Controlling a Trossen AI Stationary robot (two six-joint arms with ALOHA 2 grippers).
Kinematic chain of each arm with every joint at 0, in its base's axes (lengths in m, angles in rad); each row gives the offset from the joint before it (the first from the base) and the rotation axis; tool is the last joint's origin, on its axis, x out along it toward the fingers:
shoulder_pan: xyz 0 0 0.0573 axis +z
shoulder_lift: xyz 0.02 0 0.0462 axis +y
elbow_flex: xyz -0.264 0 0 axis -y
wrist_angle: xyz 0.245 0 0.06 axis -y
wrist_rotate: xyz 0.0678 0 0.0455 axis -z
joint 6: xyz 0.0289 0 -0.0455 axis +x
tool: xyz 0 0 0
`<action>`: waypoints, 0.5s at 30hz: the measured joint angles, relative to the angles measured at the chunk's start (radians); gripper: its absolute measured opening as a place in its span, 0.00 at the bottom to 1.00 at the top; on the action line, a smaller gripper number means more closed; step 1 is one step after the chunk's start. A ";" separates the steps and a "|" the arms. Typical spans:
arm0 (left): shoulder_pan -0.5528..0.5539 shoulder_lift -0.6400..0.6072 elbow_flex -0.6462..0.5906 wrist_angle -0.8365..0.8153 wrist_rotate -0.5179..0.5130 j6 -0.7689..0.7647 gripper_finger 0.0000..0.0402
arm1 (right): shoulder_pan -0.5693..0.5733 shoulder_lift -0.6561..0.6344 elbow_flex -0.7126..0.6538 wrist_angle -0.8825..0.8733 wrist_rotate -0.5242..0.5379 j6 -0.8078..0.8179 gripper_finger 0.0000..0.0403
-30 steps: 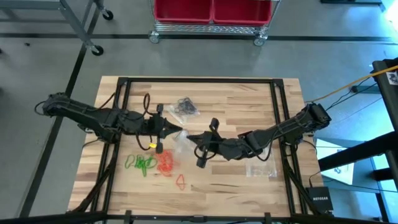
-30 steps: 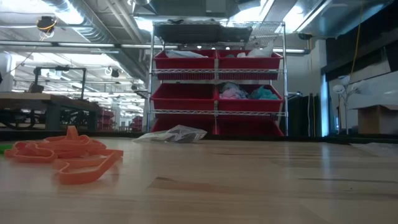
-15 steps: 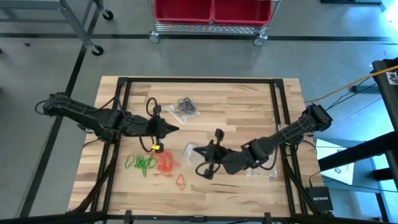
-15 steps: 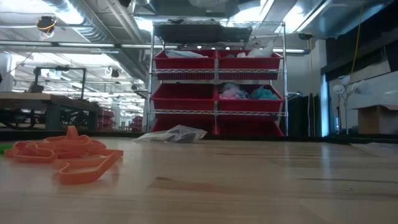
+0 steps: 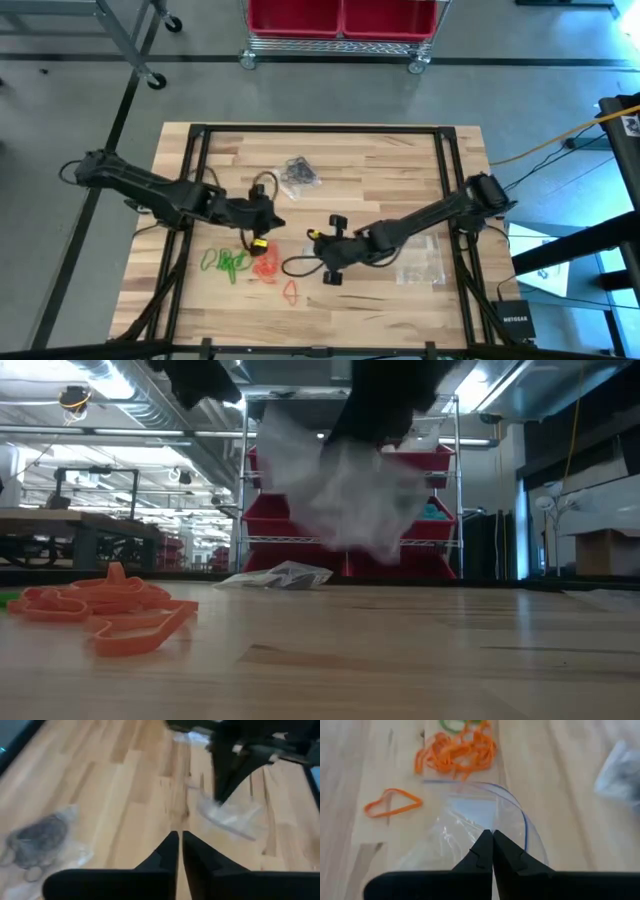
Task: Sort rubber bands
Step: Open the transparent zip bag
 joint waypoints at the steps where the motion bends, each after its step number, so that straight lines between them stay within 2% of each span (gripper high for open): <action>1: 0.000 0.022 0.000 0.002 0.006 -0.001 0.06 | -0.009 0.019 0.000 0.009 -0.015 0.011 0.00; 4: 0.003 0.082 0.000 0.001 0.031 -0.010 0.15 | -0.028 0.073 0.000 0.013 -0.033 0.056 0.03; 8: 0.015 0.147 0.000 0.028 0.059 -0.001 0.26 | -0.040 0.100 0.000 0.012 -0.033 0.072 0.15; 15: 0.030 0.193 -0.002 0.048 0.061 0.007 0.36 | -0.047 -0.044 0.028 -0.131 -0.053 0.030 0.34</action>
